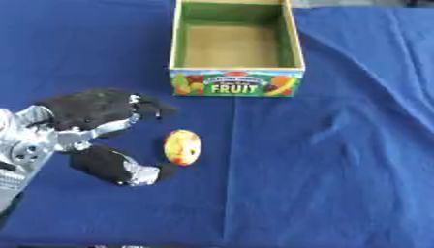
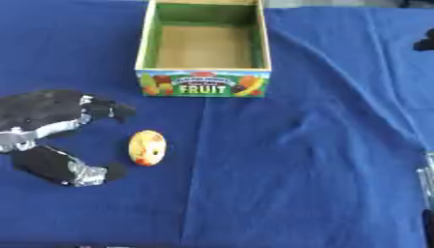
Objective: Pick up objects on the table and place them in the box.
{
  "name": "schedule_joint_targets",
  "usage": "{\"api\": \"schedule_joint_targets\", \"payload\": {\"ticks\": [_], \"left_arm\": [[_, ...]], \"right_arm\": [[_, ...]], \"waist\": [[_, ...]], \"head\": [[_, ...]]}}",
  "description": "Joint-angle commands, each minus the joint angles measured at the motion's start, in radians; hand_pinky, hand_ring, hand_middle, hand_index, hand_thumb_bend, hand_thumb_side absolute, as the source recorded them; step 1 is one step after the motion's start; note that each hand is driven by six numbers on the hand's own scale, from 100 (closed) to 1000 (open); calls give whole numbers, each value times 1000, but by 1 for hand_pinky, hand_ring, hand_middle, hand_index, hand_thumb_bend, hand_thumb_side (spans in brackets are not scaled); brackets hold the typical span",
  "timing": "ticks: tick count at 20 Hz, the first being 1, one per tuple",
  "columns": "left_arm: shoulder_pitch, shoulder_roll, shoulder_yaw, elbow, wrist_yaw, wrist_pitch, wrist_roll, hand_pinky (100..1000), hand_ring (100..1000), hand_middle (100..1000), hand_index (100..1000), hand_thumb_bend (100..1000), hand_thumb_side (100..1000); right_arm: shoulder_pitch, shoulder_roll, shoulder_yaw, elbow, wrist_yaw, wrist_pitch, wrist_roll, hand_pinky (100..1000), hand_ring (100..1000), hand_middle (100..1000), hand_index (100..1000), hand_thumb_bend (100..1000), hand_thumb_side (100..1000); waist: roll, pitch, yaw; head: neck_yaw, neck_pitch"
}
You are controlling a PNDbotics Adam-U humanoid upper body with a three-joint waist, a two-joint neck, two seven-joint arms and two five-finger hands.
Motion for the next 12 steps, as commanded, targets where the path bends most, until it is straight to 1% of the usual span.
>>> {"api": "schedule_joint_targets", "payload": {"ticks": [1,3,5,6,8,10,12], "left_arm": [[-14,-5,-6,-17,6,39,8,619,816,764,1000,446,831],[-18,-16,-10,-17,8,59,1,618,815,761,1000,437,788],[-21,-23,-15,-17,15,76,-13,616,813,759,1000,391,730],[-24,-26,-17,-17,18,83,-19,615,812,760,1000,352,690],[-28,-30,-18,-14,20,97,-28,615,812,760,1000,285,642],[-32,-34,-19,-3,16,109,-30,616,813,761,1000,264,618],[-36,-38,-19,9,4,114,-27,618,813,760,1000,262,619]], "right_arm": [[-5,-10,0,-19,-5,1,4,666,542,533,789,100,1000],[-6,-9,1,-19,-6,1,6,666,542,533,789,100,1000],[-6,-8,2,-19,-6,2,8,666,542,532,789,100,1000],[-7,-8,2,-19,-7,3,8,666,542,532,790,100,1000],[-7,-7,3,-19,-8,4,10,666,543,532,790,100,1000],[-8,-6,4,-19,-9,4,11,666,543,532,790,100,1000],[-9,-6,4,-19,-9,5,12,667,543,532,790,100,1000]], "waist": [[1,-15,-3],[1,-14,-4],[1,-13,-6],[2,-12,-6],[3,-12,-6],[4,-11,-7],[4,-11,-8]], "head": [[5,-13],[7,-14],[8,-15],[8,-15],[8,-15],[9,-17],[9,-19]]}}
